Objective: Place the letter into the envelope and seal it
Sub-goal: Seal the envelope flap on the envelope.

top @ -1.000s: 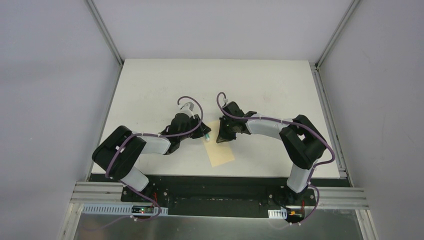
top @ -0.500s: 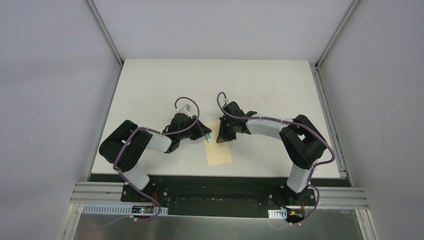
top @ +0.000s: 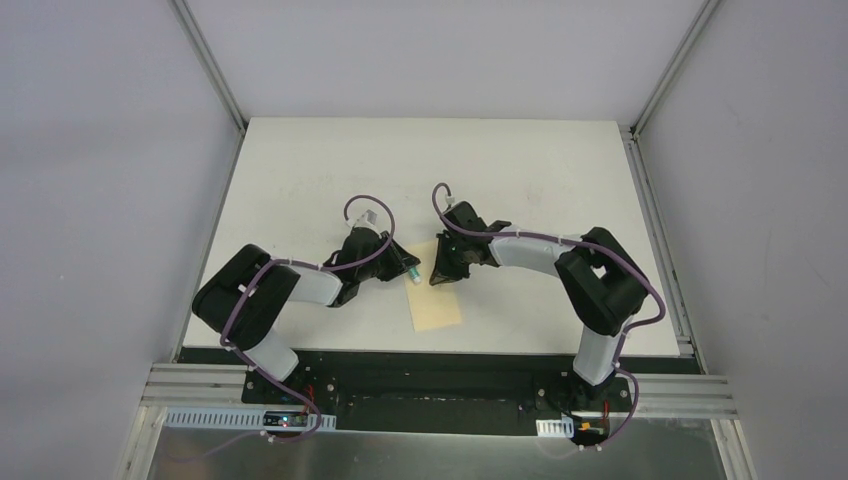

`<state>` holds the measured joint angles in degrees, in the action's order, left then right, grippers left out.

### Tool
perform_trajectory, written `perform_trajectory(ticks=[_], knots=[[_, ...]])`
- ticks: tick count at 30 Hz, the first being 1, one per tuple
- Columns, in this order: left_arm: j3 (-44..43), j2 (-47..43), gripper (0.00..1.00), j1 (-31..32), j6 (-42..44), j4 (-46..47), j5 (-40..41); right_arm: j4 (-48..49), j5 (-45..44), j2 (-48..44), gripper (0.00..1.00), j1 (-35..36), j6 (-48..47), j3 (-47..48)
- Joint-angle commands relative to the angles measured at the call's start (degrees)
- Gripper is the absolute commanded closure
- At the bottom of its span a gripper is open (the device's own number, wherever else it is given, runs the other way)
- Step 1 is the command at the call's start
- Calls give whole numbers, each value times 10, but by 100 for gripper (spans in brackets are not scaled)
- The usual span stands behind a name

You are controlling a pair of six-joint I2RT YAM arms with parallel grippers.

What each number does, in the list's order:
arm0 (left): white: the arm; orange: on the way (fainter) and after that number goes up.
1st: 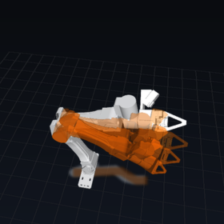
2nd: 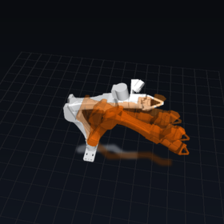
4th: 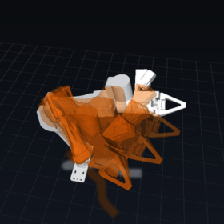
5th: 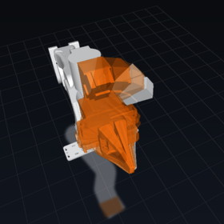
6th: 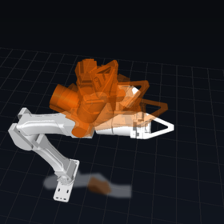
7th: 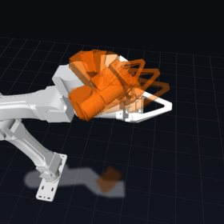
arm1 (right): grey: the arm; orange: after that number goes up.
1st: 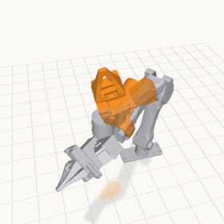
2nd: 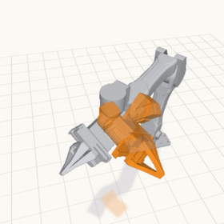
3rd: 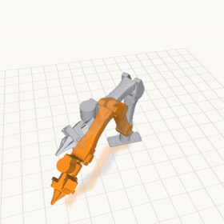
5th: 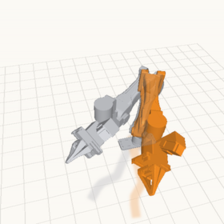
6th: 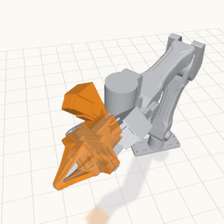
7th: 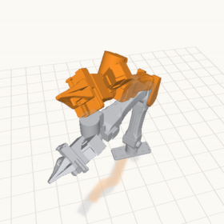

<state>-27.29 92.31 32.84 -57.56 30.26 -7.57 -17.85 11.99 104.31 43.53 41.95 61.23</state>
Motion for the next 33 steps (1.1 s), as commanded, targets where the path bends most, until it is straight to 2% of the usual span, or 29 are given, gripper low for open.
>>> perform_trajectory(ticks=[1,16,33], knots=[[15,2,100,11,10,-100,34,5,-19,26,94,8,1,11],[18,-8,100,21,4,-119,57,5,-23,31,93,21,7,15],[26,-31,100,21,-10,-153,95,12,-40,-27,93,21,23,-54]])
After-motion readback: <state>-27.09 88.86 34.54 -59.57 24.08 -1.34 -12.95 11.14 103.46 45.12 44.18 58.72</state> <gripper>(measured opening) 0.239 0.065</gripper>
